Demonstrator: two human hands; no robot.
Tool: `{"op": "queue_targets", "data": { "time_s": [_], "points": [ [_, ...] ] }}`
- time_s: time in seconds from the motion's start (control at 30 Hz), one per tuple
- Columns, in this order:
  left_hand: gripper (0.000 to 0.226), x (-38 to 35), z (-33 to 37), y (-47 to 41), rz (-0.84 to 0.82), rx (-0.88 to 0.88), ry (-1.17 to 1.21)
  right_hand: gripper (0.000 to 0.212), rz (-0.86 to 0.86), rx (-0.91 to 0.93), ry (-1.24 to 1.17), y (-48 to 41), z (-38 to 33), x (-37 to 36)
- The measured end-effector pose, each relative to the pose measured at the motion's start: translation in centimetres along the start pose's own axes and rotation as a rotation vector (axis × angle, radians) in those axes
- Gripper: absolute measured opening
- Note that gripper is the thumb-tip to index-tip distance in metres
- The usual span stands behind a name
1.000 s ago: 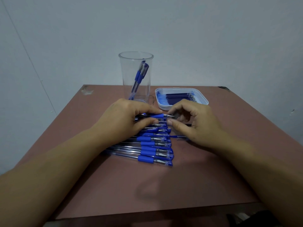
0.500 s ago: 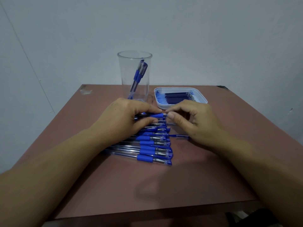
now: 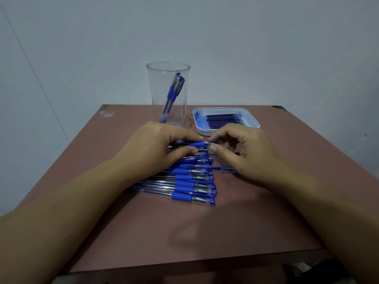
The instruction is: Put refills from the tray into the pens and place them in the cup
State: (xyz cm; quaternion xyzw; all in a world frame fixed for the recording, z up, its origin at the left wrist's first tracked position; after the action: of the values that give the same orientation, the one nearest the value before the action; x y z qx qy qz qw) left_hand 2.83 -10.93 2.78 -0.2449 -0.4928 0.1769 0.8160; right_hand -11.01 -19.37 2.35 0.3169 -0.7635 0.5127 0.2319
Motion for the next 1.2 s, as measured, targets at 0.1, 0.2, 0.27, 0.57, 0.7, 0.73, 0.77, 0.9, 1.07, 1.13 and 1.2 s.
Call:
{"op": "queue_targets", "data": {
  "time_s": [0.1, 0.2, 0.27, 0.57, 0.7, 0.73, 0.77, 0.9, 1.07, 1.13, 1.2],
  "points": [
    [0.028, 0.1, 0.1, 0.0, 0.006, 0.006, 0.002, 0.015, -0.006, -0.047, -0.095, 0.3, 0.2, -0.1],
    [0.029, 0.1, 0.2, 0.0, 0.006, 0.009, -0.011, 0.014, -0.013, -0.047, -0.077, 0.1, 0.4, -0.4],
    [0.029, 0.0, -0.1, -0.1, 0.001, 0.031, -0.007, 0.013, -0.007, -0.054, -0.069, 0.0, 0.6, -0.3],
    [0.036, 0.3, -1.4, -0.3, -0.002, 0.115, 0.001, 0.022, -0.005, -0.229, -0.086, 1.0, 2.9, 1.4],
    [0.029, 0.2, -1.7, -0.3, -0.011, 0.148, 0.009, 0.031, -0.238, -0.217, 0.049, 1.0, 2.7, 0.3],
    [0.029, 0.1, -1.7, -0.3, -0.016, 0.157, 0.004, 0.032, -0.285, -0.213, 0.077, 1.0, 2.6, 0.1],
    [0.029, 0.1, -1.8, -0.3, -0.019, 0.16, 0.0, 0.032, -0.327, -0.214, 0.092, 1.0, 2.5, -0.2],
    [0.03, 0.1, -1.7, -0.3, -0.023, 0.159, -0.012, 0.026, -0.387, -0.262, 0.015, 1.3, 2.3, -0.8],
    [0.029, 0.0, -1.5, -0.2, -0.026, 0.149, -0.008, 0.023, -0.37, -0.269, -0.037, 1.2, 2.3, -0.9],
    [0.029, 0.0, -1.3, -0.2, -0.03, 0.144, -0.002, 0.02, -0.282, -0.237, -0.023, 1.0, 2.4, -0.4],
    [0.029, 0.0, -1.3, -0.2, -0.033, 0.14, -0.004, 0.015, -0.12, -0.166, -0.001, 0.6, 1.9, 0.7]
  ]
}}
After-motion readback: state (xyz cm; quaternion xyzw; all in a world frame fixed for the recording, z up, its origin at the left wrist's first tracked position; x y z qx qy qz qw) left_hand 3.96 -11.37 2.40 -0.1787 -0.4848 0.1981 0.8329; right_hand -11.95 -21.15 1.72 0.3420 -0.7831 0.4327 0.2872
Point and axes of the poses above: each hand's wrist, its own y-axis away from the middle knuckle, its own x-axis out of the back of the hand, z = x × y, the point moved 8 cm from there along -y, towards the middle knuckle, and after that the axes turned 8 degrees about x, right-handed, at the moved point
